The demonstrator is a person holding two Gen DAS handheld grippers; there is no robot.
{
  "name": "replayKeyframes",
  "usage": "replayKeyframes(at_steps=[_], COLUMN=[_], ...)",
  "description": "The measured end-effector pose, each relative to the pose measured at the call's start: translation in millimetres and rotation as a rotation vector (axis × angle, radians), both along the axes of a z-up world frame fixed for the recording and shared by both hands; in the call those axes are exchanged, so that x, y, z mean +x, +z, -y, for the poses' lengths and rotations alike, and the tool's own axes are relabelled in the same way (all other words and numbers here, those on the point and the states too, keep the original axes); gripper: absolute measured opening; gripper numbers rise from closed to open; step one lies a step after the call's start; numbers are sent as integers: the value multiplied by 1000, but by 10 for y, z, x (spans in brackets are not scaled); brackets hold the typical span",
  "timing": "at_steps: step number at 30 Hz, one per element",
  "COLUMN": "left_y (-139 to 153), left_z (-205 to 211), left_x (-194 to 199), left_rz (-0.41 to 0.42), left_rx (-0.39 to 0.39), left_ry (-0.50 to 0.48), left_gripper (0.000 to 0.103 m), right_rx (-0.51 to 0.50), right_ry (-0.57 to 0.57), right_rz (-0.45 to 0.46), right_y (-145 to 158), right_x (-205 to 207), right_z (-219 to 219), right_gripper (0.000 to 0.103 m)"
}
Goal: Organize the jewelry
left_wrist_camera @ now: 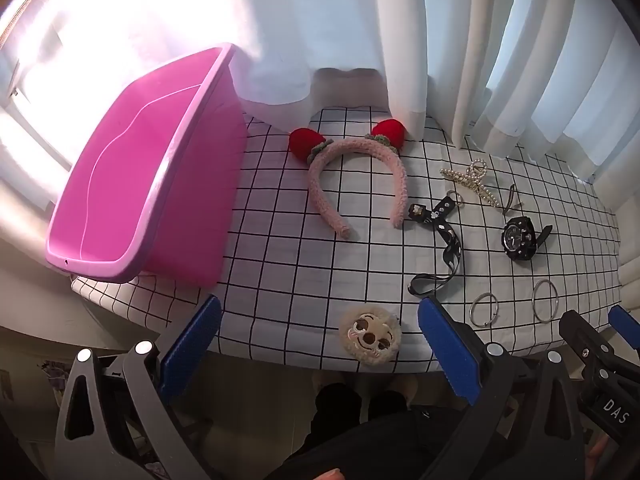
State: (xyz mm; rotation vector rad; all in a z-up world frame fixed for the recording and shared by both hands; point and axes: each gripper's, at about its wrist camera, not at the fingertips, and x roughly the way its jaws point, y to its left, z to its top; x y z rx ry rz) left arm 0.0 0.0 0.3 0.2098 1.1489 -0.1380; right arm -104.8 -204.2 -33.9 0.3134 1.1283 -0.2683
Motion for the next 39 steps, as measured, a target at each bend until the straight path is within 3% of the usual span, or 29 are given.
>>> replayKeyframes(at_steps=[39], left_y=[61], left_z=[-100], left_x=[-9], left_rz=[3], left_rx=[1], left_ry=[0], left_gripper=[97], right_rx=[3], right_ry=[6], right_rz=[4], right_y=[3], right_x=[7], right_z=[-14], right_gripper=[94])
